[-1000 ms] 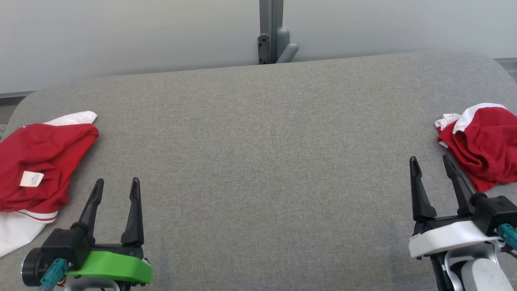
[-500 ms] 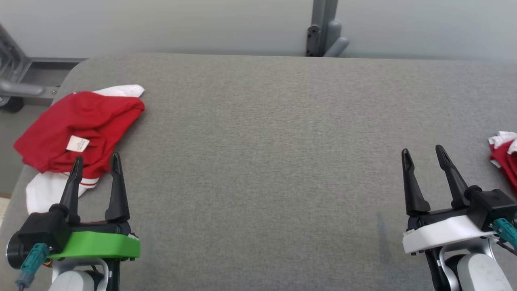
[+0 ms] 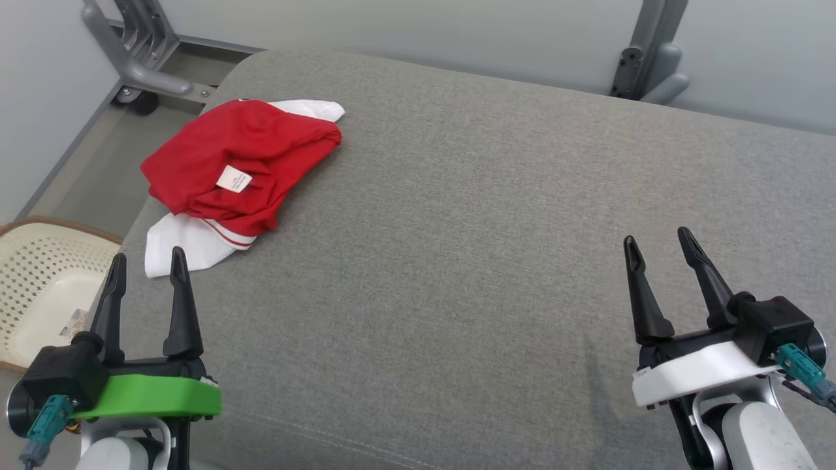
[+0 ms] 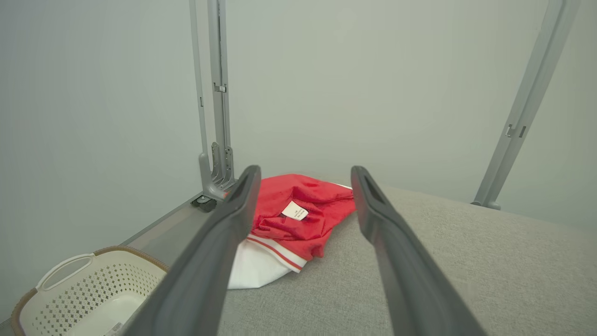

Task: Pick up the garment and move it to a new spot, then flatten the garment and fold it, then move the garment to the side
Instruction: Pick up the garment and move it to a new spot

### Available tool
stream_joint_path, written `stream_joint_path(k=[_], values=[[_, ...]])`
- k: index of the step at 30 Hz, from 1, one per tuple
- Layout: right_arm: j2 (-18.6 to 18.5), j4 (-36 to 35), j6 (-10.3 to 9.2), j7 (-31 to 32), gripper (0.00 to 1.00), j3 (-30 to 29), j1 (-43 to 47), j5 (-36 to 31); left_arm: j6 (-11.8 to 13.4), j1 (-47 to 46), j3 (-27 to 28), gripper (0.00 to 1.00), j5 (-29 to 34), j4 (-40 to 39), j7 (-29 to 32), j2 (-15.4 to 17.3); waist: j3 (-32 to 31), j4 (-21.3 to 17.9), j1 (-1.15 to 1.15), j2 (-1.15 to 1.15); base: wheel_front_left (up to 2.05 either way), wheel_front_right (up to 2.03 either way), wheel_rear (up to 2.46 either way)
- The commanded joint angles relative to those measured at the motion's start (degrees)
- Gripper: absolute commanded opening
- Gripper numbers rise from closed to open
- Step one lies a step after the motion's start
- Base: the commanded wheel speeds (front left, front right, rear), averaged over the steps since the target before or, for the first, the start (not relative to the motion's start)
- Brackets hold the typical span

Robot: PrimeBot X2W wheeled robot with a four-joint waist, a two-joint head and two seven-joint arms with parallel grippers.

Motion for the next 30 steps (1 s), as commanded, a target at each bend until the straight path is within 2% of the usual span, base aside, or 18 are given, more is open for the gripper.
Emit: stream_joint_path(k=[1, 18, 24, 30], values=[[-0.25, 0.35, -0.08, -0.1, 1.0, -0.04, -0.46, 0.15, -0.33, -0.34, 0.16, 1.0, -0.16, 0.36, -0.33, -0.38, 0.12, 1.84, 0.0, 0.0, 0.0, 0.0, 0.0], [-0.55, 0.09, -0.07, 0.55, 1.0, 0.55, -0.85, 0.08, -1.31, -2.44, 1.15, 1.0, 0.51, 0.05, -0.44, -1.65, 1.11, 2.65, 0.0, 0.0, 0.0, 0.0, 0.0], [-0.93, -1.44, -0.07, 1.52, 1.0, 1.95, -2.73, -0.76, -2.83, -7.35, 2.84, 1.0, 1.37, -1.79, -0.45, -2.22, 5.13, 1.48, 0.0, 0.0, 0.0, 0.0, 0.0], [-1.81, -3.76, -0.07, 3.27, 1.0, 3.33, -6.71, -1.64, -5.81, -15.54, 5.63, 1.0, 1.12, 1.05, -0.4, -2.52, 12.75, -1.72, 0.0, 0.0, 0.0, 0.0, 0.0]])
